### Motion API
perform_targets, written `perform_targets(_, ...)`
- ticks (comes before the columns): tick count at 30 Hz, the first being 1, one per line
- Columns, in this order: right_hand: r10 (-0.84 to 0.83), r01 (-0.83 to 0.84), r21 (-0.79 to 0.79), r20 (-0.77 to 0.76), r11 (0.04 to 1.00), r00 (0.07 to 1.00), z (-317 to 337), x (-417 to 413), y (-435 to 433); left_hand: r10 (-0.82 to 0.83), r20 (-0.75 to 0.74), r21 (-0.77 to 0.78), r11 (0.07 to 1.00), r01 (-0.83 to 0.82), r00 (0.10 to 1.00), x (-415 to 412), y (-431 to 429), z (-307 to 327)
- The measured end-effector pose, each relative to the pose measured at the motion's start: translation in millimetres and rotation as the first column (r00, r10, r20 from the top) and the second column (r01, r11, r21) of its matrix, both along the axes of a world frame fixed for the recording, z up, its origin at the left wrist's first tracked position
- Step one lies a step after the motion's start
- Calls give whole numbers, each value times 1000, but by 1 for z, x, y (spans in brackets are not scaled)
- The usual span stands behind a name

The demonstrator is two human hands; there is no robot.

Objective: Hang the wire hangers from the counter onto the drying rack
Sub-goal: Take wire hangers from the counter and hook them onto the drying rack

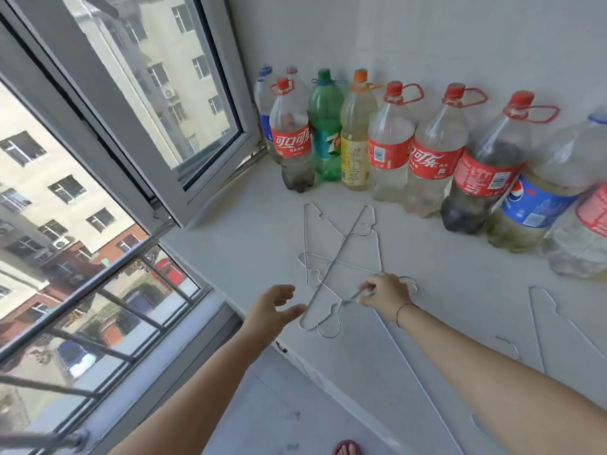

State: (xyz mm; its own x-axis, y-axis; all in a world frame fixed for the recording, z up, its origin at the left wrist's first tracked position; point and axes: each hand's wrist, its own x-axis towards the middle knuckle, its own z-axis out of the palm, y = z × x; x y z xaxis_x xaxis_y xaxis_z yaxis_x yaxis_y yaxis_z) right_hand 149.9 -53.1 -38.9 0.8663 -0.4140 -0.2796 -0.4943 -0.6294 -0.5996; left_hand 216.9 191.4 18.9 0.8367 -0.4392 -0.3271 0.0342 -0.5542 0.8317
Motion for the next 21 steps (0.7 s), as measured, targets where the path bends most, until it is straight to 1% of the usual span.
perform_targets(3, 92, -100, -61, -113, 993, 989, -11, 15, 3, -19, -19, 21, 1000, 19, 1000, 31, -4, -11)
perform_targets(5, 116, -129, -79, -148, 989, 982, -17, 21, 7, -32, -18, 26, 999, 33, 999, 46, -10, -17)
perform_targets(9, 103, -115, -96, -121, 989, 987, -23, 27, 8, -68, -17, 18, 997, 69, 998, 73, -37, -26)
perform_targets(12, 105, -116, -105, -104, 988, 989, -26, 31, 7, -62, -40, 3, 998, 62, 997, 92, -72, -28)
perform_targets(15, 99, -110, -129, -89, 986, 991, -31, 31, 8, -82, -28, 2, 997, 82, 996, 109, -110, -33)
perform_targets(18, 99, -107, -102, -77, 989, 992, -34, 32, 6, -124, 1, 64, 990, 124, 992, 126, -138, -48)
perform_targets(21, 111, -116, -83, -59, 990, 992, -35, 33, 5, -168, 25, 171, 972, 161, 986, 139, -156, -64)
